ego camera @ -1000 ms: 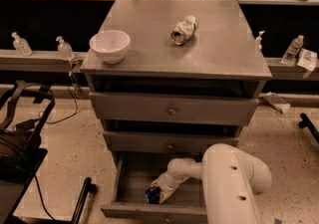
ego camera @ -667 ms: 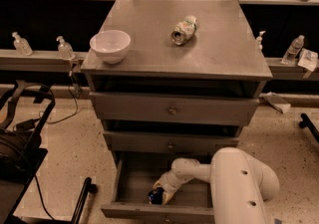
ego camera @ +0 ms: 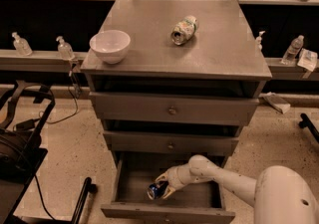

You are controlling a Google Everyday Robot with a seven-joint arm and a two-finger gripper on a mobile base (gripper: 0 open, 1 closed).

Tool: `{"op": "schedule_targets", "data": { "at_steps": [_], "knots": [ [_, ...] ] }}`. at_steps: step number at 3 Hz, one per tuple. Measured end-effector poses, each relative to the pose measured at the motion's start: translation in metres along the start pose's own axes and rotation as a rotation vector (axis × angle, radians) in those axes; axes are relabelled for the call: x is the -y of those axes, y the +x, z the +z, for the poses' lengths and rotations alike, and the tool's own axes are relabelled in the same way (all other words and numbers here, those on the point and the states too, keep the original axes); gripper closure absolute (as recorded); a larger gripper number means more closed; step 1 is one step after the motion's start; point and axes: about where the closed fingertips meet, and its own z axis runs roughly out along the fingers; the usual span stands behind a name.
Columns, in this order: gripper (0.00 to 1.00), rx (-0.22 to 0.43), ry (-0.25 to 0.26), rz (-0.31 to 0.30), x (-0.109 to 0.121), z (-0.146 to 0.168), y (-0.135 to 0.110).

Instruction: Pick pepsi can from bottom drawer and place on counter

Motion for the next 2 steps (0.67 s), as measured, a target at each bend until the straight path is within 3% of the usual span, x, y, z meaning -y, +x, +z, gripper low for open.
{"op": "schedule_targets", "data": {
  "at_steps": [1,2],
  "knots": [
    [1.00,-0.008,0.106,0.018,0.016,-0.055,-0.014],
    [1.00,-0.030,0.175,0.056,0.004,-0.102,-0.028]
  ]
}}
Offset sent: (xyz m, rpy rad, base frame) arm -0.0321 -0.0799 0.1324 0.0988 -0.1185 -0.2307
